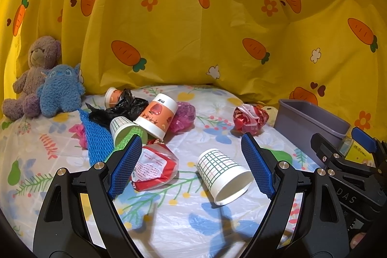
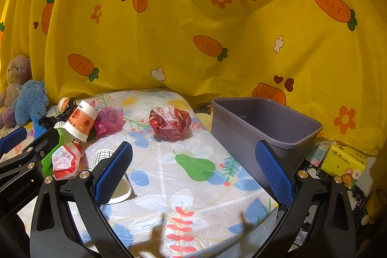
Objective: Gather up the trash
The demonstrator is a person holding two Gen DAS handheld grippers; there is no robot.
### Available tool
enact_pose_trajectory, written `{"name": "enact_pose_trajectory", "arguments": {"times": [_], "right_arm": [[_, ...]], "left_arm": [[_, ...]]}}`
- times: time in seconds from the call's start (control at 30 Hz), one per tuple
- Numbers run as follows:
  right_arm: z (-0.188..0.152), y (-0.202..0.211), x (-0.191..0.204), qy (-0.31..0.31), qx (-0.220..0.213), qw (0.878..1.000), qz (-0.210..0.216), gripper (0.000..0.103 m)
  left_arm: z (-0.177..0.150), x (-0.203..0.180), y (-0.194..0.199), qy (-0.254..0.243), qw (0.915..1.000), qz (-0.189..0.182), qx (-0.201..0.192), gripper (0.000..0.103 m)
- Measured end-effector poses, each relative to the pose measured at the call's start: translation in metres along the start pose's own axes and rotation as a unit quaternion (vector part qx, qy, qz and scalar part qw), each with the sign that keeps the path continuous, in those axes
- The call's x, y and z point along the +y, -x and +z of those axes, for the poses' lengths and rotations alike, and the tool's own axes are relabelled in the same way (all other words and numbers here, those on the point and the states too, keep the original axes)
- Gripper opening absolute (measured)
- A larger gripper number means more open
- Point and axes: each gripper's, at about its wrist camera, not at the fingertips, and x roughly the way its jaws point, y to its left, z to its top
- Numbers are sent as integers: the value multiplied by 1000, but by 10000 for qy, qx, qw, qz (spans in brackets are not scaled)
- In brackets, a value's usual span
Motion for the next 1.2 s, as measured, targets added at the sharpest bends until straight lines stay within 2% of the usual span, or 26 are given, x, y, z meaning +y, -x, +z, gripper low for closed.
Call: {"name": "enact_pose_trajectory", "arguments": {"times": [0.3, 0.57, 0.93, 1.0, 1.03, 1.07, 1.2], "right_arm": [[-3, -3, -2, 9, -11, 10000, 65, 98], [-10, -7, 3, 46, 0, 9994, 355, 94], [-28, -18, 22, 356, 97, 9958, 839, 90], [-34, -26, 27, 425, 231, 9944, 937, 85], [-37, -30, 30, 468, 330, 9934, 989, 76], [-40, -33, 32, 508, 411, 9926, 1023, 71], [-49, -46, 44, 680, 643, 9887, 1169, 63]], "left_arm": [[-3, 2, -1, 87, 9999, -122, -15, 83], [-8, 12, 2, 154, 9997, -176, -100, 83], [-21, 47, 20, 253, 9988, 86, -408, 83], [-24, 54, 22, 288, 9985, 129, -439, 83], [-26, 58, 23, 316, 9985, 113, -441, 83], [-28, 61, 23, 340, 9984, 114, -436, 83], [-36, 71, 17, 364, 9988, 198, -279, 83]]}}
